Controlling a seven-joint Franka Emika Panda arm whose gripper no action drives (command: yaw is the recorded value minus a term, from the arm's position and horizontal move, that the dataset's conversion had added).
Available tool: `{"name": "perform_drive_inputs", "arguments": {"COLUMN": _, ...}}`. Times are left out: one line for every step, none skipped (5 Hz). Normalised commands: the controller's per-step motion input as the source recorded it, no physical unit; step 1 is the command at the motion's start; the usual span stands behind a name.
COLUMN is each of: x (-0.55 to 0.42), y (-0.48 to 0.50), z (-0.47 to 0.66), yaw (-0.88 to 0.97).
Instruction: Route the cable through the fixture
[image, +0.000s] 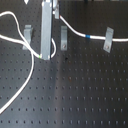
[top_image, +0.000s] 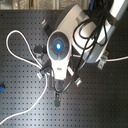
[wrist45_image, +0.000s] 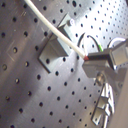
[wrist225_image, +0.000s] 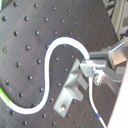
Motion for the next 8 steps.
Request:
{"name": "perform_drive_inputs", "arguments": {"x": 0.02, "y": 0.199, "z": 0.12, "yaw": 0.0}}
{"name": "perform_drive_inputs", "arguments": {"x": 0.001, "y": 0.013, "z": 0.0, "yaw": 0.0}}
{"name": "perform_drive_inputs", "arguments": {"x": -0.096, "y": 0.191, "z": 0.23, "yaw": 0.0}}
{"name": "perform_drive_inputs", "arguments": {"x": -0.118, "y": 0.357, "z": 0.29, "yaw": 0.0}}
{"name": "perform_drive_inputs", "arguments": {"x": -0.096, "y": 0.322, "z": 0.27, "yaw": 0.0}}
{"name": "perform_drive_inputs", "arguments": {"x": -0.037, "y": 0.297, "z": 0.29, "yaw": 0.0}}
{"name": "perform_drive_inputs", "arguments": {"x": 0.016, "y": 0.163, "z": 0.49, "yaw": 0.0}}
{"name": "perform_drive_inputs", "arguments": {"x": 0.015, "y": 0.119, "z": 0.59, "yaw": 0.0}}
